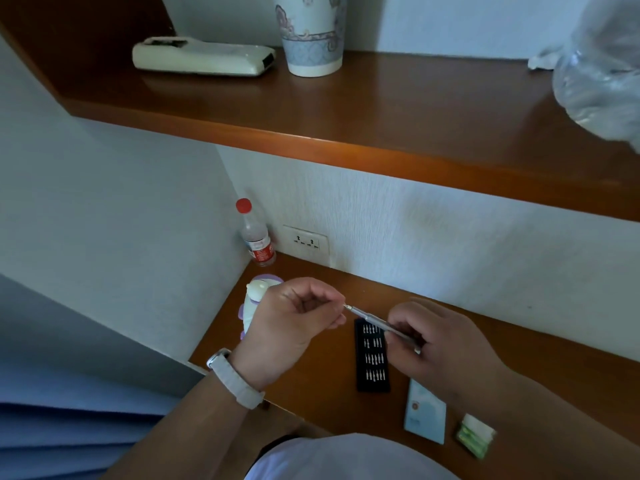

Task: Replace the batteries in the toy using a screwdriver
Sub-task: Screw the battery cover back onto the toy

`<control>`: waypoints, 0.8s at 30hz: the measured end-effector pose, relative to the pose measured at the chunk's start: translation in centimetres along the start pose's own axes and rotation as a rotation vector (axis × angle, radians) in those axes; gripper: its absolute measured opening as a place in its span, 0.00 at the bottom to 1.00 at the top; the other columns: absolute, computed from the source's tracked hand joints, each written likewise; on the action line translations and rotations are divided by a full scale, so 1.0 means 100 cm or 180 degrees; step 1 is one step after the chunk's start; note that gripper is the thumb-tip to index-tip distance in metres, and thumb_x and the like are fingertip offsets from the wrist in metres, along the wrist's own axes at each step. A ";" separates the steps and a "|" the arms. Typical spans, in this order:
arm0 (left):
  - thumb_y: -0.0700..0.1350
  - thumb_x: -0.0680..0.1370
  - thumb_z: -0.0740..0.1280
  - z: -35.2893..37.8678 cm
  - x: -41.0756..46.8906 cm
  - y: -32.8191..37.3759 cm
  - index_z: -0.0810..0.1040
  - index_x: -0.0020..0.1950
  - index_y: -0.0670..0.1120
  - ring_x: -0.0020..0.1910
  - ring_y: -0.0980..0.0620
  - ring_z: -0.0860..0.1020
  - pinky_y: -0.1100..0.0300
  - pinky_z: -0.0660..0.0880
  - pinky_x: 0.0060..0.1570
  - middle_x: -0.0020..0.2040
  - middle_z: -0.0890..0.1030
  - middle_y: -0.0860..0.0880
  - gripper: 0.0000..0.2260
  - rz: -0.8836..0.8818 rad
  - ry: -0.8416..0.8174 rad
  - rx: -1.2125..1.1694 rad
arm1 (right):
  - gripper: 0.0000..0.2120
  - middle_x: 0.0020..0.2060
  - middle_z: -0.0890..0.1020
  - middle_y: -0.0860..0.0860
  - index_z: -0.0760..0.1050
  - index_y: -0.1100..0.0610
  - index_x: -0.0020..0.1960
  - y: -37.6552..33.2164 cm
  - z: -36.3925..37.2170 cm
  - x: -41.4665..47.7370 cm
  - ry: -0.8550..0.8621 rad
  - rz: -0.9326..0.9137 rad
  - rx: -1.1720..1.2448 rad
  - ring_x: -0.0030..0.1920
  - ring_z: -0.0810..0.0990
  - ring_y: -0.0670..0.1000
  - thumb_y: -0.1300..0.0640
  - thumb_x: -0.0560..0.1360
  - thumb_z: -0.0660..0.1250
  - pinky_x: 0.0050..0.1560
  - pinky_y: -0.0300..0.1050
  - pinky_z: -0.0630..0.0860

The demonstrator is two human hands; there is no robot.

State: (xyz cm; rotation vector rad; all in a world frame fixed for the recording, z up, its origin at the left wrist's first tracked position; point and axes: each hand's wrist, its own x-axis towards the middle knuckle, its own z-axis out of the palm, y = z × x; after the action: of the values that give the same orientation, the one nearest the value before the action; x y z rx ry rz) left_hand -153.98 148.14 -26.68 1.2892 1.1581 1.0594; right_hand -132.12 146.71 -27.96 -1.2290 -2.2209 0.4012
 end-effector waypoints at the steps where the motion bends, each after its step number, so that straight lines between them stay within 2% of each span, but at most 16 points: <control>1: 0.29 0.74 0.69 -0.003 0.001 0.001 0.82 0.44 0.42 0.36 0.52 0.84 0.63 0.81 0.39 0.36 0.85 0.46 0.08 0.0019 -0.0047 0.0083 | 0.03 0.32 0.67 0.38 0.68 0.46 0.42 0.000 0.000 0.001 0.0031 -0.0011 0.0030 0.31 0.68 0.42 0.50 0.74 0.61 0.32 0.25 0.64; 7: 0.28 0.73 0.71 -0.017 0.008 0.015 0.81 0.46 0.42 0.35 0.51 0.83 0.62 0.81 0.39 0.36 0.84 0.45 0.10 0.0211 -0.0341 0.0224 | 0.02 0.34 0.66 0.37 0.68 0.45 0.43 -0.006 0.002 0.004 0.0159 -0.0048 0.0209 0.33 0.67 0.38 0.50 0.74 0.62 0.34 0.25 0.65; 14: 0.29 0.72 0.72 -0.018 0.007 0.016 0.79 0.52 0.41 0.36 0.48 0.83 0.60 0.81 0.40 0.38 0.84 0.45 0.12 0.0159 -0.0408 0.0072 | 0.05 0.37 0.73 0.42 0.75 0.52 0.44 -0.010 0.002 0.001 0.0264 -0.0132 0.0079 0.32 0.68 0.42 0.52 0.75 0.62 0.32 0.29 0.66; 19: 0.36 0.70 0.74 -0.017 0.003 0.014 0.79 0.53 0.43 0.39 0.48 0.83 0.58 0.82 0.43 0.39 0.84 0.45 0.13 0.0309 -0.0428 0.0044 | 0.06 0.35 0.72 0.37 0.76 0.47 0.44 -0.013 0.002 -0.005 0.0144 0.0310 0.0706 0.36 0.72 0.40 0.48 0.75 0.62 0.35 0.26 0.67; 24: 0.34 0.71 0.73 -0.020 0.000 0.012 0.82 0.51 0.48 0.39 0.47 0.83 0.58 0.81 0.43 0.40 0.84 0.45 0.13 0.0452 -0.0490 0.0044 | 0.06 0.39 0.77 0.42 0.74 0.42 0.42 -0.019 0.003 -0.006 0.0083 0.0542 0.1102 0.37 0.76 0.45 0.44 0.74 0.60 0.35 0.29 0.69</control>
State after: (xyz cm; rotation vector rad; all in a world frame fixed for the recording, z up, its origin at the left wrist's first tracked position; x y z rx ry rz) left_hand -155.91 148.47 -25.42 1.4549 0.9713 1.0361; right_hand -133.33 145.22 -27.38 -1.2250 -1.9273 0.7951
